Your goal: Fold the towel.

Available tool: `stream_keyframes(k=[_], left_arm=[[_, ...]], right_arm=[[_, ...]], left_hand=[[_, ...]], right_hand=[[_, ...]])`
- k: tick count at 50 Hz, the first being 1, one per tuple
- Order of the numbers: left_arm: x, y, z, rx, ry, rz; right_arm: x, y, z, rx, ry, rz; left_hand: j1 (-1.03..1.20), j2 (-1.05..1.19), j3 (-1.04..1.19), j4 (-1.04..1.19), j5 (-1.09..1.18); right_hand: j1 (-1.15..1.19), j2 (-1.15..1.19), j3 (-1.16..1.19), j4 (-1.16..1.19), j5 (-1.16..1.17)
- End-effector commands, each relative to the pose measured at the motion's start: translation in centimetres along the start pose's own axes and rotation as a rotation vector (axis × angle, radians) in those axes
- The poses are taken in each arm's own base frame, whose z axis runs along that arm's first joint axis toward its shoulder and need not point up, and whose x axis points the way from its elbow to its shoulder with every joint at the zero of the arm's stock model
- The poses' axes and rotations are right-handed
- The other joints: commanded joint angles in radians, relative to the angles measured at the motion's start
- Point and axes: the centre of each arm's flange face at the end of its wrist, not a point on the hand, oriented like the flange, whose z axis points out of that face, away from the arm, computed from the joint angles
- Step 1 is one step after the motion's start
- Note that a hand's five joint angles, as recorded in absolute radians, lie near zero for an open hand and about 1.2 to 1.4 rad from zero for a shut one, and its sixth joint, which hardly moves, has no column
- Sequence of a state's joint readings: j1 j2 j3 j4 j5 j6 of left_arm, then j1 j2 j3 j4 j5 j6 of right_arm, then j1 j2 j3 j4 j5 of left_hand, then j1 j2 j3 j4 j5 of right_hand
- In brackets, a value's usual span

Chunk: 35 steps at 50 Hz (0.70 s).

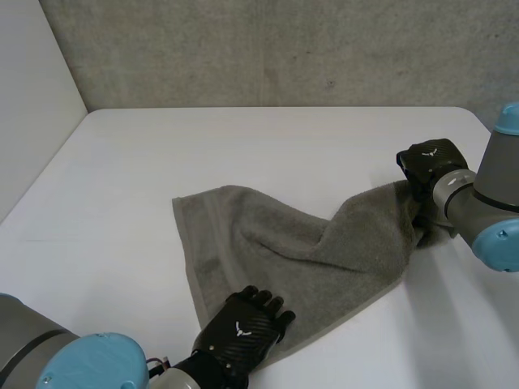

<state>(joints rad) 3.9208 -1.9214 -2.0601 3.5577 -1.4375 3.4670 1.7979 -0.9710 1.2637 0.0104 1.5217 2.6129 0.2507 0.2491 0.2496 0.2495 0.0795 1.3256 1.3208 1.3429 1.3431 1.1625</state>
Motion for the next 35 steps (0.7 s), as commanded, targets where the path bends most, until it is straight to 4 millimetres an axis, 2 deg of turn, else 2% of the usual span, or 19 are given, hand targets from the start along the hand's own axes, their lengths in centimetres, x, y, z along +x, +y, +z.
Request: stream_keyframes(k=[1,7,18,26,28,29,31,32,33,35], left_arm=[[-1.0,-0.3,0.7,0.022,-0.062,0.053],[-2.0,-0.7,1.5,0.042,-0.116,0.053],[-2.6,-1.0,2.3,0.063,-0.14,0.052],[-3.9,-1.5,3.0,0.108,-0.187,0.05],[-4.3,-1.7,3.3,0.123,-0.203,0.049],[-4.3,-1.7,3.3,0.123,-0.203,0.049],[-4.6,-1.6,3.4,0.121,-0.211,0.046],[-4.6,-1.6,3.4,0.121,-0.211,0.046],[-4.7,-1.5,3.3,0.117,-0.213,0.043],[-4.7,-1.5,3.1,0.115,-0.213,0.043]], right_arm=[[0.0,0.0,0.0,-0.001,0.0,-0.001],[0.0,0.0,0.0,-0.001,0.0,-0.001],[0.0,0.0,0.0,-0.001,0.0,-0.001],[-0.1,0.1,0.0,-0.002,-0.003,-0.001],[-0.1,0.1,0.0,-0.002,-0.003,-0.001],[-0.1,0.1,0.0,-0.002,-0.003,-0.002],[-0.1,0.1,0.0,-0.002,-0.003,-0.002],[-0.1,0.1,0.0,-0.002,-0.003,-0.004],[-0.1,0.1,0.0,-0.002,-0.003,-0.004],[-0.1,0.1,0.0,-0.002,-0.003,-0.004]], left_hand=[[0.054,0.055,0.055,0.055,0.05],[0.08,0.082,0.081,0.081,0.077],[0.127,0.129,0.128,0.128,0.124],[0.297,0.299,0.299,0.299,0.294],[0.467,0.468,0.468,0.468,0.463],[0.468,0.469,0.469,0.469,0.464],[0.684,0.685,0.685,0.685,0.68],[0.685,0.687,0.686,0.686,0.682],[0.804,0.806,0.805,0.805,0.801],[0.878,0.88,0.879,0.879,0.875]], right_hand=[[0.071,0.075,0.053,0.053,0.059],[0.071,0.075,0.053,0.053,0.059],[0.071,0.075,0.053,0.053,0.059],[0.071,0.075,0.053,0.053,0.059],[0.071,0.075,0.053,0.053,0.059],[0.071,0.075,0.053,0.053,0.059],[0.071,0.075,0.053,0.053,0.059],[0.071,0.075,0.053,0.053,0.059],[0.071,0.075,0.053,0.053,0.059],[0.071,0.075,0.053,0.053,0.059]])
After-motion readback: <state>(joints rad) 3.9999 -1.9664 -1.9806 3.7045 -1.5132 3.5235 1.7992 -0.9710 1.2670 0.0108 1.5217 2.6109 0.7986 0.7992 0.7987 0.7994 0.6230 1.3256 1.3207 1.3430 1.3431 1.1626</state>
